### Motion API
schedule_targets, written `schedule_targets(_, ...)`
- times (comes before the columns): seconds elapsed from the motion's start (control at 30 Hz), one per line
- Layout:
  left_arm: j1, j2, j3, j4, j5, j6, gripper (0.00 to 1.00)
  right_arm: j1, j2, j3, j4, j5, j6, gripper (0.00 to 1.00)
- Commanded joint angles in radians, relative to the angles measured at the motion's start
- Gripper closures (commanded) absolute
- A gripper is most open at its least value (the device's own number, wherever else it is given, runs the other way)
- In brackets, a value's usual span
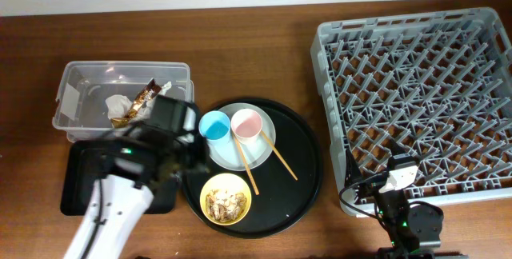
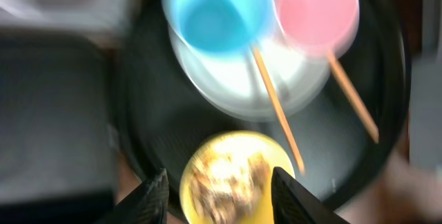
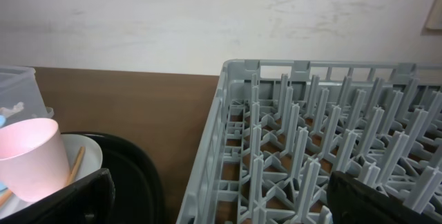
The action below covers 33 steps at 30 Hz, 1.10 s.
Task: Sort waste into correct bins and load items into the dishwasher rack
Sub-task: 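Carry the wrapper with the left gripper and drop it into the clear bin, then grasp the yellow bowl of shells with the left gripper and lift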
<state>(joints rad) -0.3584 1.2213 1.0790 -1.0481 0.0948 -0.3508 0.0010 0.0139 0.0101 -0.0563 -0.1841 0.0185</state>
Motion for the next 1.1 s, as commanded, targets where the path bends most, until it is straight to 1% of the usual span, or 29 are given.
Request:
schedule_targets(0.0, -0.184, 0.003, -0.137, 0.024, 0.029, 0.002, 0.61, 0.005, -0.007, -0.005, -0.007, 0.005, -0.003, 0.02)
schedule_targets(0.1, -0.283, 0.003, -0.228, 0.107, 0.029, -0.023, 0.61, 0.005, -0.007, -0.005, -0.007, 0.005, -0.003, 0.01)
schedule_targets(0.2, -0.362, 0.003, -0.313, 0.227, 0.029, -0.081, 0.63, 0.005, -0.007, -0.005, -0.007, 0.005, -0.003, 0.01)
schedule_targets(0.3, -0.417, 0.003, -0.357, 0.299, 0.029, -0.094, 0.64, 0.005, -0.007, -0.005, -0.007, 0.005, -0.003, 0.01)
schedule_targets(0.4, -0.459, 0.003, -0.368, 0.336, 0.028, -0.093, 0.64, 0.005, -0.007, -0.005, -0.007, 0.005, -0.002, 0.01)
schedule_targets(0.47, -0.474, 0.003, -0.368, 0.348, 0.011, -0.094, 0.64, 0.005, -0.007, -0.005, -0.007, 0.005, -0.003, 0.01)
schedule_targets(0.53, -0.493, 0.003, -0.368, 0.36, -0.041, -0.102, 0.59, 0.005, -0.007, -0.005, -0.007, 0.005, -0.003, 0.02)
schedule_targets(0.63, -0.497, 0.007, -0.368, 0.361, -0.087, -0.108, 0.59, 0.005, -0.007, -0.005, -0.007, 0.005, -0.003, 0.01)
schedule_targets(0.8, -0.497, 0.053, -0.368, 0.397, -0.091, -0.109, 0.59, 0.005, -0.007, -0.005, -0.007, 0.005, -0.003, 0.01)
schedule_targets(0.93, -0.497, 0.132, -0.368, 0.432, -0.082, -0.109, 0.59, 0.005, -0.007, -0.005, -0.007, 0.005, -0.003, 0.01)
schedule_targets(1.0, -0.497, 0.166, -0.368, 0.447, -0.072, -0.109, 0.6, 0.005, -0.007, -0.005, -0.007, 0.005, -0.003, 0.01)
schedule_targets(1.07, -0.496, 0.18, -0.367, 0.452, -0.067, -0.109, 0.68, 0.005, -0.007, -0.005, -0.007, 0.005, -0.003, 0.02)
